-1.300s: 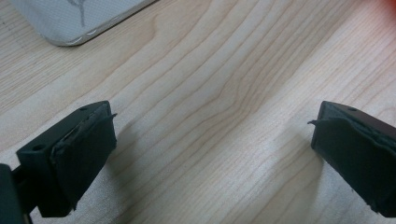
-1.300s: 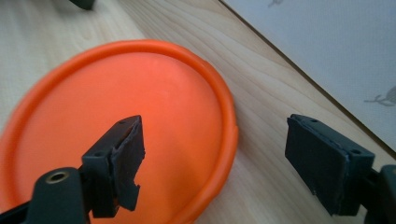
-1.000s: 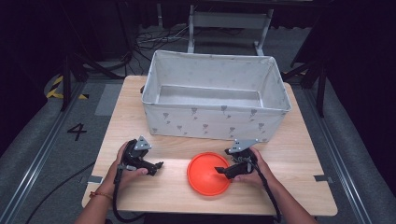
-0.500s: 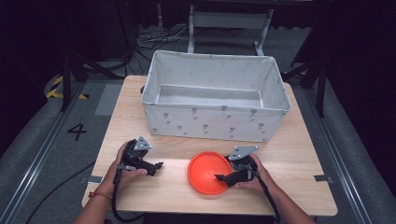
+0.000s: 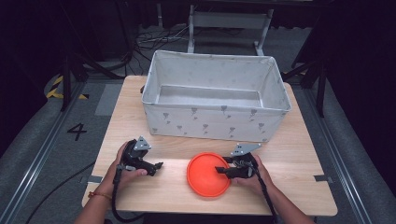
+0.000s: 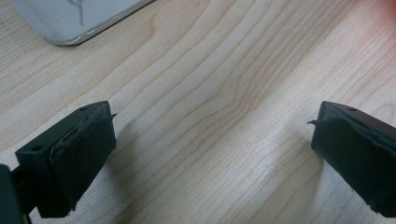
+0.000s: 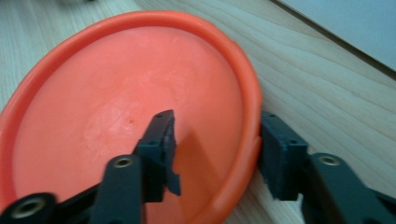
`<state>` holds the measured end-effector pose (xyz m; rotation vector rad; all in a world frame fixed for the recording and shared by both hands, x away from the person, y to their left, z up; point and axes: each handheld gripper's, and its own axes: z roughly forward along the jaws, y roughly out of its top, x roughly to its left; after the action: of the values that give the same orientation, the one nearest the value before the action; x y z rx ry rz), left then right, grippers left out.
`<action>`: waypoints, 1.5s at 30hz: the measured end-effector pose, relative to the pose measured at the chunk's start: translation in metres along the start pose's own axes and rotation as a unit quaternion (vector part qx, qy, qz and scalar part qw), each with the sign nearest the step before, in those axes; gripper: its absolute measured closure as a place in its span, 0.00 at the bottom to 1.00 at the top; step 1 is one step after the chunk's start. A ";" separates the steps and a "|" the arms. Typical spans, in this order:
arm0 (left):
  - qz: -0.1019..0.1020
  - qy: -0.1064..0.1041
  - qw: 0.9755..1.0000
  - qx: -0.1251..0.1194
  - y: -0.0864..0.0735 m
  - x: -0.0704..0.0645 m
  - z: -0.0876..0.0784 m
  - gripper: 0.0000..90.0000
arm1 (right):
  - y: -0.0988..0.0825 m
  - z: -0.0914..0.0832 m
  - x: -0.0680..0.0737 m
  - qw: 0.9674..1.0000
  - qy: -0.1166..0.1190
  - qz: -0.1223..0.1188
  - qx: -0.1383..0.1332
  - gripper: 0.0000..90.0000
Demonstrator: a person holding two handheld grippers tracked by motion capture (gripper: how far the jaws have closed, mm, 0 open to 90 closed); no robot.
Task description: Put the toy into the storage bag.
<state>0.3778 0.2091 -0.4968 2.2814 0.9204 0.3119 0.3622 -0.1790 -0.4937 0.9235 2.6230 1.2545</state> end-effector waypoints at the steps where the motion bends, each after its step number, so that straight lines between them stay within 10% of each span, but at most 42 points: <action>1: 0.000 0.000 1.000 0.000 0.000 0.000 0.000 0.00 | 0.000 -0.002 -0.001 1.000 0.001 0.007 -0.003 0.67; 19: 0.000 -0.001 1.000 -0.001 0.000 0.000 0.000 0.00 | 0.027 -0.060 0.019 0.995 0.017 -0.064 -0.068 0.92; 29: 0.000 -0.002 1.000 -0.001 0.000 0.000 0.000 0.00 | 0.028 -0.095 0.017 0.991 -0.033 -0.114 -0.057 0.92; 45: 0.000 -0.003 1.000 -0.001 0.000 0.000 0.001 0.00 | 0.031 -0.174 0.007 0.987 -0.080 -0.125 -0.052 0.92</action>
<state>0.3784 0.2090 -0.4971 2.2793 0.9164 0.3060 0.3148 -0.2785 -0.3551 0.6262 2.4311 1.1875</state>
